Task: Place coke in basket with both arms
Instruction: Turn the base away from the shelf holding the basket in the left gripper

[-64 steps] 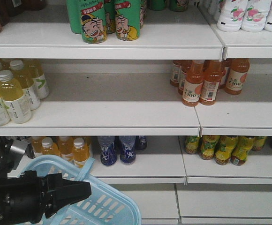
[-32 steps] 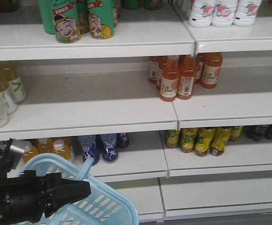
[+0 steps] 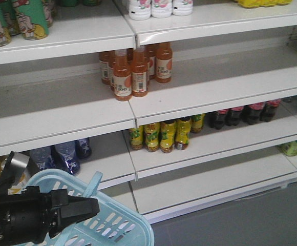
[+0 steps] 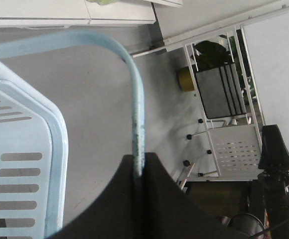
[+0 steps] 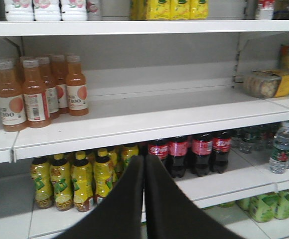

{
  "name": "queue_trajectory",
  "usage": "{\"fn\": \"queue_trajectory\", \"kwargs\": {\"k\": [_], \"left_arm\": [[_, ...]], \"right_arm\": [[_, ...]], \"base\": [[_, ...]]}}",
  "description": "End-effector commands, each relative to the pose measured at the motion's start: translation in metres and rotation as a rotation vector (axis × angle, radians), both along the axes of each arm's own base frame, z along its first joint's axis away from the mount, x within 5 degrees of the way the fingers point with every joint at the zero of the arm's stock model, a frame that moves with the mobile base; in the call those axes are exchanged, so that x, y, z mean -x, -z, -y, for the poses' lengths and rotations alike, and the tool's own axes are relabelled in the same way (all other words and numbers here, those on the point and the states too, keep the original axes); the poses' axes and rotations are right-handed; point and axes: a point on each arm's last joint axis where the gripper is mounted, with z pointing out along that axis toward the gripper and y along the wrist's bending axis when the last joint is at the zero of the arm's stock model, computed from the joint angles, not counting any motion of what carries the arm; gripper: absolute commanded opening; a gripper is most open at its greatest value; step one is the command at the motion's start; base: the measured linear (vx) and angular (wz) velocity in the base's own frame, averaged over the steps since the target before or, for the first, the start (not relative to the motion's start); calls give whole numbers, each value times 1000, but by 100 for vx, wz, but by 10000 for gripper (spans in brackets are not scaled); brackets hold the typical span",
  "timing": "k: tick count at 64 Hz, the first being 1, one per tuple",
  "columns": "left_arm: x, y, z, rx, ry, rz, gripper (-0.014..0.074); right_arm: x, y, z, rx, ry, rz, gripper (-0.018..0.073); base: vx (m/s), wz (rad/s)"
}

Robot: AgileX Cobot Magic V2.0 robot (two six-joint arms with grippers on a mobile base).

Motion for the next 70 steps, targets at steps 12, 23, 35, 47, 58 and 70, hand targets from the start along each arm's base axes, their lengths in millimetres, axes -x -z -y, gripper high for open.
{"fn": "queue_trajectory", "kwargs": {"k": [12,23,35,47,58,70], "left_arm": [[-2,-18,3,116,-15,26,-6],[-2,-18,3,116,-15,26,-6],[-2,-18,3,116,-15,26,-6],[-2,-18,3,116,-15,26,-6],[-2,-18,3,116,-15,26,-6],[-2,-18,3,116,-15,26,-6]], "right_arm": [[1,-5,0,17,1,75,-10],[1,-5,0,17,1,75,-10],[1,-5,0,17,1,75,-10],[1,-5,0,17,1,75,-10],[1,-5,0,17,1,75,-10],[1,-5,0,17,1,75,-10]], "base": [[-11,-44],[-12,-47],[-12,-45],[-11,-42],[-10,-39],[-9,-37]]}}
